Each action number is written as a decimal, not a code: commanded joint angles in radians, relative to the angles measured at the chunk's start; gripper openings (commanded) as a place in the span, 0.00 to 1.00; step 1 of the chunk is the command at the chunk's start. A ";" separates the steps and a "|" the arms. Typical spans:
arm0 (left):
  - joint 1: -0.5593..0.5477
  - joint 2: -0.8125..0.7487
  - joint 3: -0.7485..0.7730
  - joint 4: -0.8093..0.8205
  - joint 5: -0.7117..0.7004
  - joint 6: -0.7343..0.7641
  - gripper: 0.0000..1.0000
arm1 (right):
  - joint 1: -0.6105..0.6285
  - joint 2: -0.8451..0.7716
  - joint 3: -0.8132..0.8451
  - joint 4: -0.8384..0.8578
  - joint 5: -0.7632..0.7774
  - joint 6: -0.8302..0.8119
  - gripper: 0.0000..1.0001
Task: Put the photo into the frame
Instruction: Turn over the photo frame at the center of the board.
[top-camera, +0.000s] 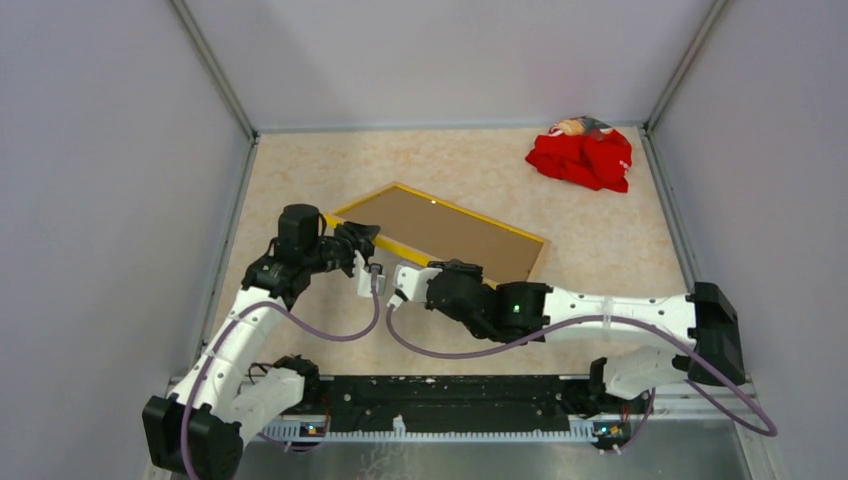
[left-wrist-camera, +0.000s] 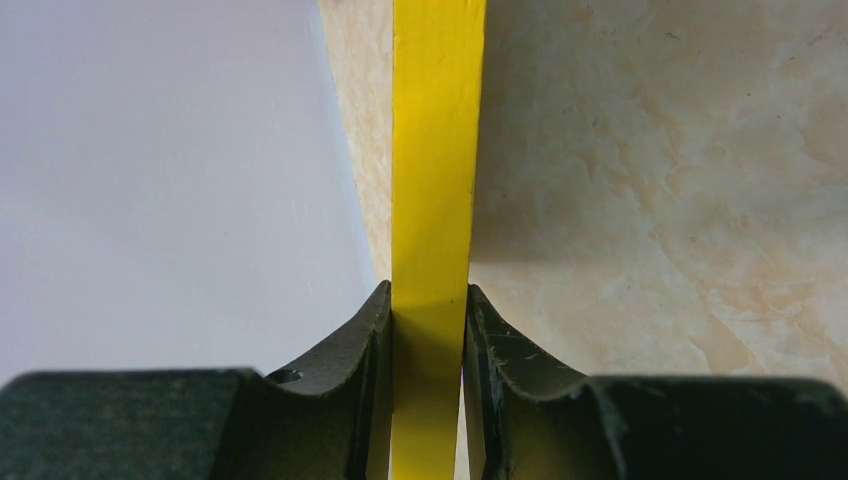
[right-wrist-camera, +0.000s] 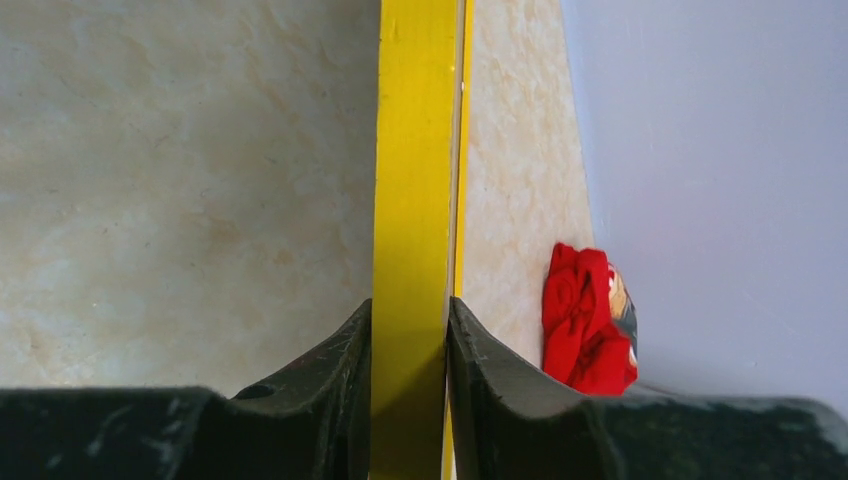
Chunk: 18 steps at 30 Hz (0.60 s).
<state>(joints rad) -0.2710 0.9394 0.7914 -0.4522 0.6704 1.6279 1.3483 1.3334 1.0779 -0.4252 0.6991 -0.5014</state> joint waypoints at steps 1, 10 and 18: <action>0.001 -0.025 0.059 0.104 0.128 -0.063 0.22 | 0.005 0.039 0.011 0.055 0.072 0.011 0.24; 0.001 -0.030 0.081 0.097 0.113 -0.071 0.25 | -0.032 0.055 0.049 0.043 -0.003 0.042 0.09; 0.016 0.029 0.175 0.169 0.043 -0.385 0.99 | -0.084 0.042 0.203 -0.050 -0.083 0.138 0.00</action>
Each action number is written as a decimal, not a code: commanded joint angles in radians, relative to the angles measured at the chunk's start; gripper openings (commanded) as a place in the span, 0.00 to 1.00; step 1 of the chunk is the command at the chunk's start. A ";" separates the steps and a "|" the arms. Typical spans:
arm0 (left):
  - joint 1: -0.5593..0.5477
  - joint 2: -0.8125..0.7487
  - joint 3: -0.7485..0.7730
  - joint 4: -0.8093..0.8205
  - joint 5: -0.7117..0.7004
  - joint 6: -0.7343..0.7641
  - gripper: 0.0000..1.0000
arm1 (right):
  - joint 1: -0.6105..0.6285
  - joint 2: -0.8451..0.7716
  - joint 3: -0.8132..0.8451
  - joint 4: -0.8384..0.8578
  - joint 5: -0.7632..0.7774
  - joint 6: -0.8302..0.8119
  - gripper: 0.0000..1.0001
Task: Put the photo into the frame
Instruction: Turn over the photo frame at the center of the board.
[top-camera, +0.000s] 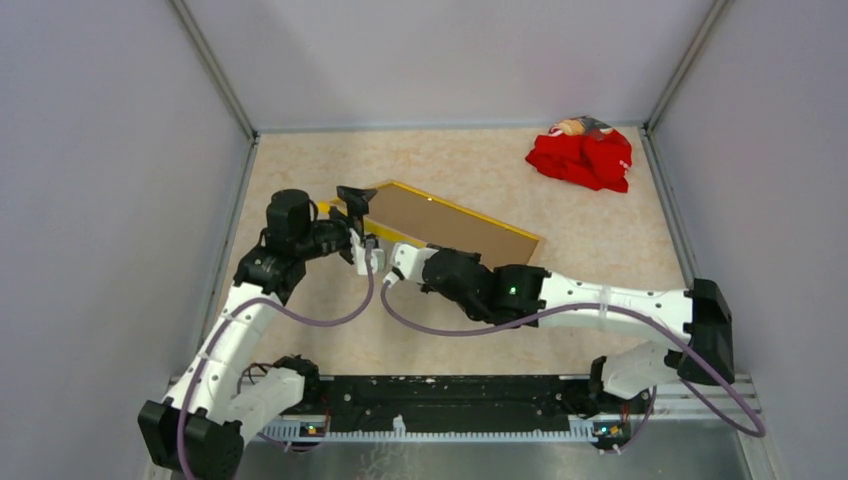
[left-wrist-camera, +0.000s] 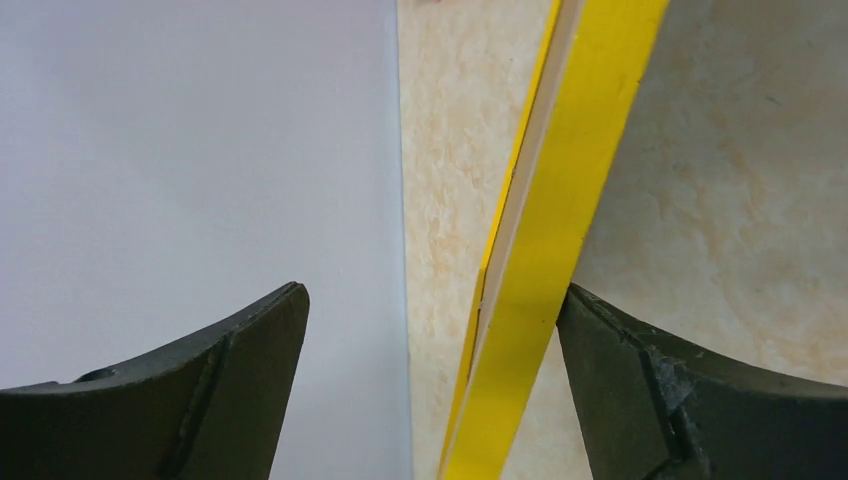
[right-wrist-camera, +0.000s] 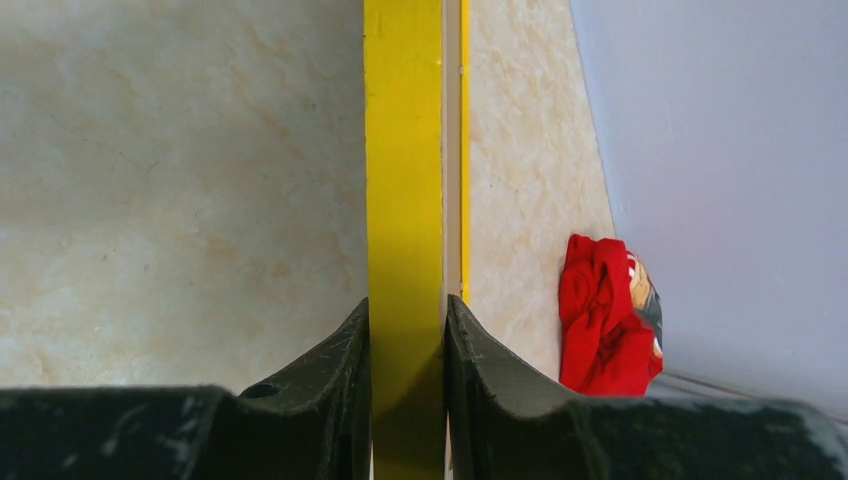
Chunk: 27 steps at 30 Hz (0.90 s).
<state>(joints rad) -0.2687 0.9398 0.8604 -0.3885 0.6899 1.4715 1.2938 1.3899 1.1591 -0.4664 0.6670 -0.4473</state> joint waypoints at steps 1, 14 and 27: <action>0.031 0.051 0.144 0.102 0.029 -0.296 0.99 | -0.039 -0.007 0.151 -0.028 -0.065 0.094 0.00; 0.387 0.194 0.405 0.032 0.342 -0.751 0.99 | -0.279 0.227 0.702 -0.337 -0.396 0.392 0.00; 0.424 0.241 0.361 -0.007 0.388 -0.882 0.99 | -0.795 0.266 0.679 -0.320 -0.901 0.675 0.00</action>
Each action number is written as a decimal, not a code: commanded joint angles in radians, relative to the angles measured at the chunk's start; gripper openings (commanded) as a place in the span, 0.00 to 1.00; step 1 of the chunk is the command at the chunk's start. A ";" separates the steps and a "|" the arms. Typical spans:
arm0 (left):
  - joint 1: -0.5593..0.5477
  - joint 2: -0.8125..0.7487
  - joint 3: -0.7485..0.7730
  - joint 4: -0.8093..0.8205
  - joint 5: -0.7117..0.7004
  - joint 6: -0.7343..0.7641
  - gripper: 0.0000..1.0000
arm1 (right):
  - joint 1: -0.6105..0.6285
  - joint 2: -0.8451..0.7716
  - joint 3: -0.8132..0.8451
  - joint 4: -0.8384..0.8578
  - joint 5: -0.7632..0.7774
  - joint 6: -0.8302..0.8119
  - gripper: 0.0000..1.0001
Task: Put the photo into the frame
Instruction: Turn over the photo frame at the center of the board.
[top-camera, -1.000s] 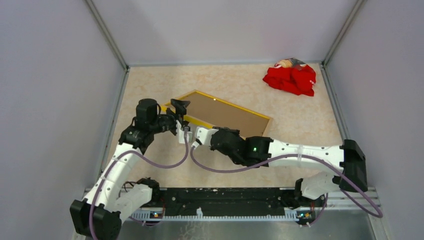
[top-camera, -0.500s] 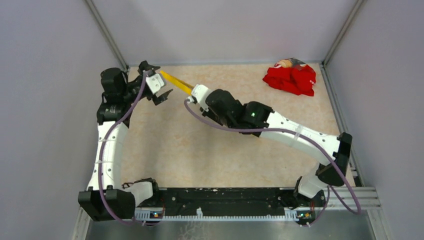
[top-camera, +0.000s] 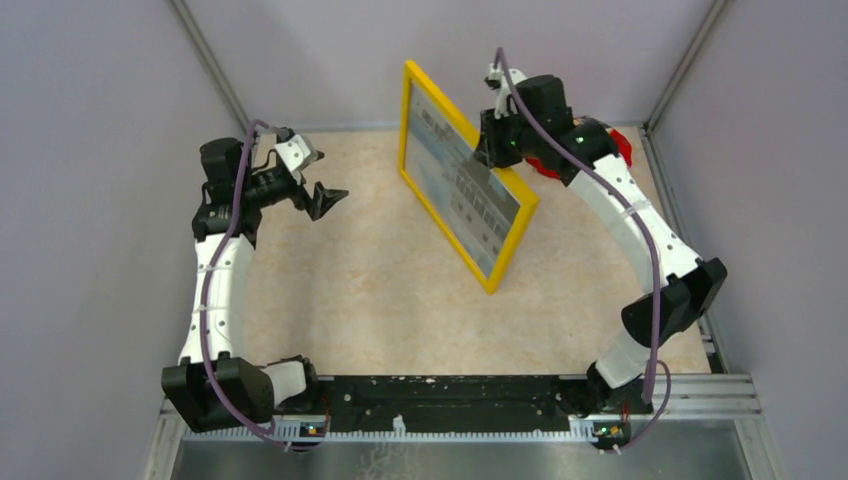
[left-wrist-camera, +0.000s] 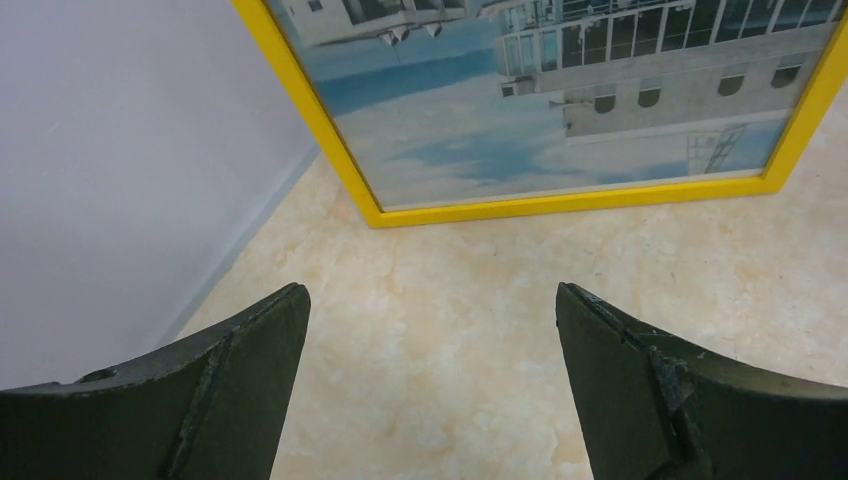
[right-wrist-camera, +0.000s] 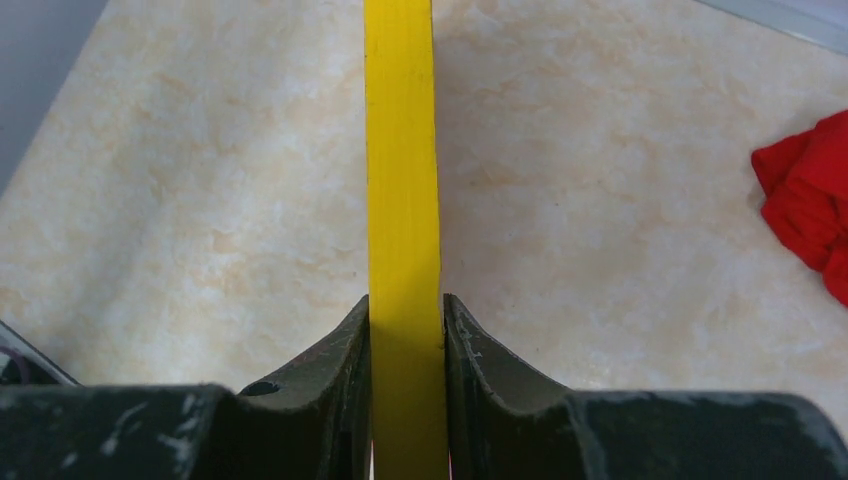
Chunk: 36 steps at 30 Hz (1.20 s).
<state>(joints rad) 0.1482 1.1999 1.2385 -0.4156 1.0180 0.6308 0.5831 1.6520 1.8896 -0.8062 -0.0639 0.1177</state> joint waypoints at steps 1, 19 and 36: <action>0.007 -0.020 -0.026 0.020 0.064 -0.041 0.99 | -0.109 -0.008 -0.091 0.039 -0.184 0.118 0.00; 0.015 0.127 -0.016 -0.049 -0.151 -0.045 0.99 | -0.295 -0.480 -1.212 1.033 -0.453 0.615 0.00; 0.019 0.119 -0.094 -0.023 -0.167 -0.050 0.99 | -0.295 -0.464 -1.624 1.513 -0.126 0.839 0.00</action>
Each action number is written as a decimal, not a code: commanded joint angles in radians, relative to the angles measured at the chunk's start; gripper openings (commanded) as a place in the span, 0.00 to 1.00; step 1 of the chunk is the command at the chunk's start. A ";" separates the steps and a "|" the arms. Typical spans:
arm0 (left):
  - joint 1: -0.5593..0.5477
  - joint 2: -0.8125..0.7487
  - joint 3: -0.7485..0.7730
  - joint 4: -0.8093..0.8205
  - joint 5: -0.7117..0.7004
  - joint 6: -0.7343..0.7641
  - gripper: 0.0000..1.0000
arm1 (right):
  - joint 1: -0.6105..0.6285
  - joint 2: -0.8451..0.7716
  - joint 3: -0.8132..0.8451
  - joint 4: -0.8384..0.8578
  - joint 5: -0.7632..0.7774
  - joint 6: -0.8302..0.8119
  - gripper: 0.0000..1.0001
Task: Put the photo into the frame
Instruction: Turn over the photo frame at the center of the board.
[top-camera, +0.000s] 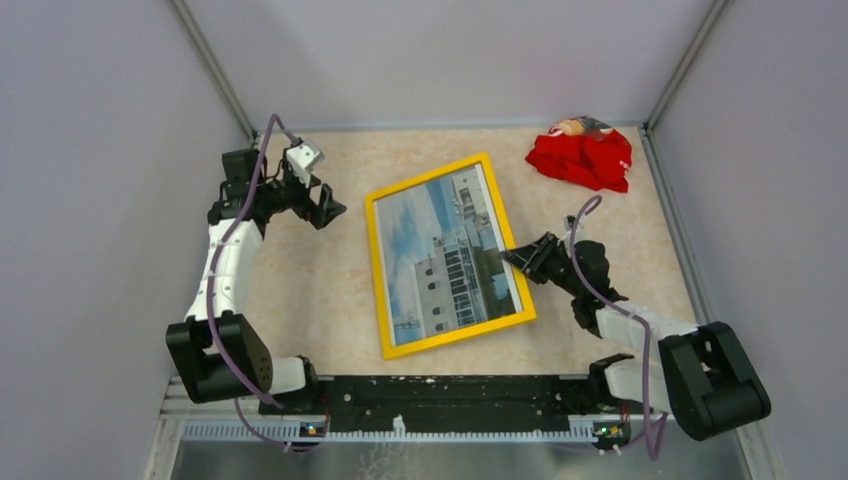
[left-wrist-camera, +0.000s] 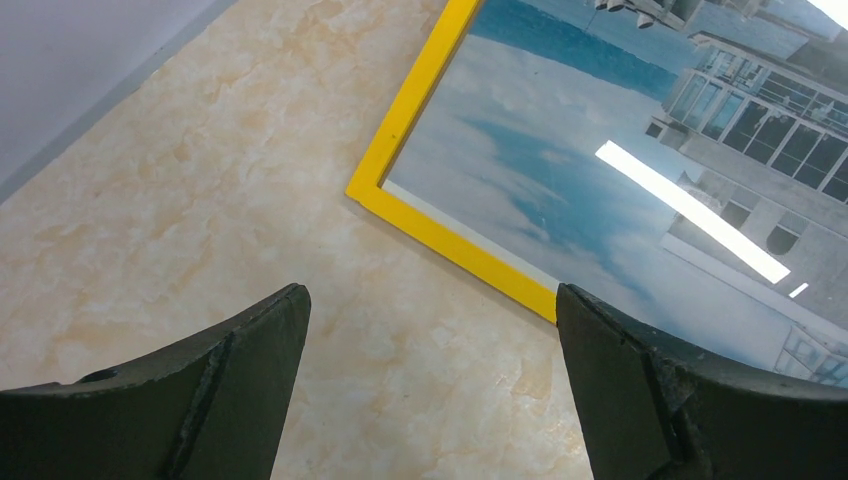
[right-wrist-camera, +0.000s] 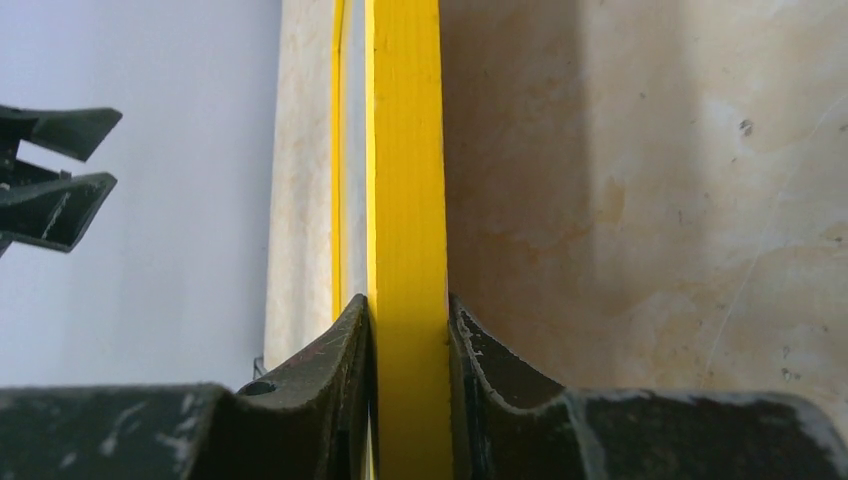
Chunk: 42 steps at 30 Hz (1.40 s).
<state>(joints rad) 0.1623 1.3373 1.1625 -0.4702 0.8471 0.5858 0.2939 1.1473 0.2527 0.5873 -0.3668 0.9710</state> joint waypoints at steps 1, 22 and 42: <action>0.005 -0.022 -0.025 0.035 0.003 -0.002 0.99 | -0.005 0.055 0.005 0.140 0.197 0.001 0.00; 0.005 -0.001 -0.091 0.113 -0.220 -0.077 0.99 | 0.076 0.377 0.084 0.239 0.284 -0.007 0.34; 0.007 0.043 -0.232 0.346 -0.234 -0.324 0.99 | 0.073 -0.053 0.261 -0.343 0.860 -0.513 0.99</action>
<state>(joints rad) 0.1631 1.3602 0.9890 -0.2840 0.6071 0.3828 0.3702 1.2121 0.5098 0.2970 0.2085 0.6754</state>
